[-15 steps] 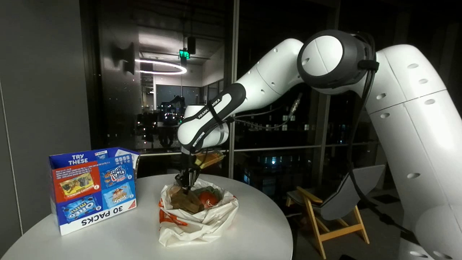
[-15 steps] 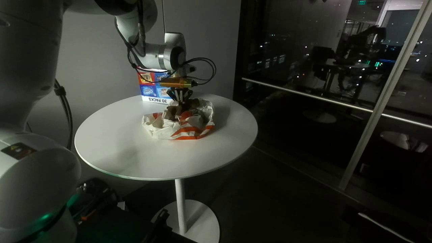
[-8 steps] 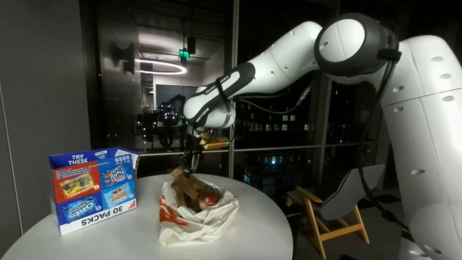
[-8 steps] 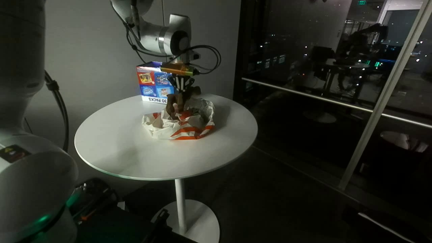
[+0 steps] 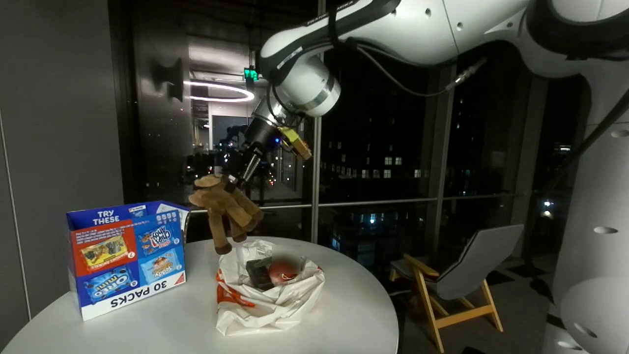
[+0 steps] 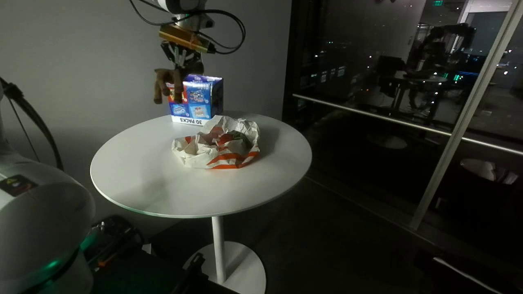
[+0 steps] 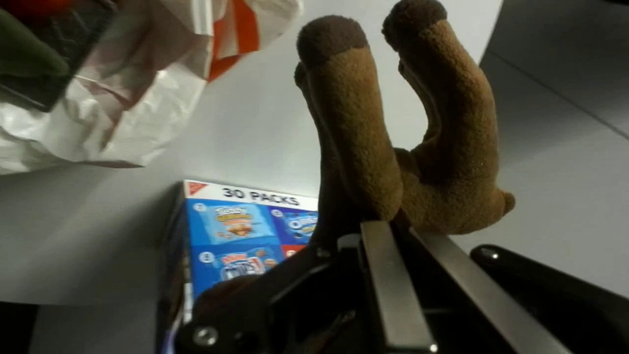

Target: Remove the items from the plastic bag and put them on the table

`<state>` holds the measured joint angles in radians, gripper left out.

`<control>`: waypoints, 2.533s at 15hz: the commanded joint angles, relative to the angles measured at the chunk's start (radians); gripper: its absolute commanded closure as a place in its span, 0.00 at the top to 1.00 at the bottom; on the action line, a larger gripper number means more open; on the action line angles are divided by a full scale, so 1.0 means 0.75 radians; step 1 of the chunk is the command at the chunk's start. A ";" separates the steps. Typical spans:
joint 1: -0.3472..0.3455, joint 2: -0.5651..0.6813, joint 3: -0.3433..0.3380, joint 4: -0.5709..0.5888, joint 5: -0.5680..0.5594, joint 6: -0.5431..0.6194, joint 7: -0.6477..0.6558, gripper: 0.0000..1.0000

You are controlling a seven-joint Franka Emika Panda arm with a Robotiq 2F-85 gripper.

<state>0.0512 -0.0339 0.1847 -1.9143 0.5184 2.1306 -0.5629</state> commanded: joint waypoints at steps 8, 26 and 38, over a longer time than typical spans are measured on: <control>0.263 0.078 0.085 -0.211 0.117 0.031 -0.387 0.08; 0.264 0.291 0.184 -0.273 -0.031 0.445 -0.450 0.64; 0.098 0.291 0.001 -0.071 -0.242 0.845 -0.179 1.00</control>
<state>0.1537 0.1470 0.2192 -1.9960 0.4055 2.6799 -0.7948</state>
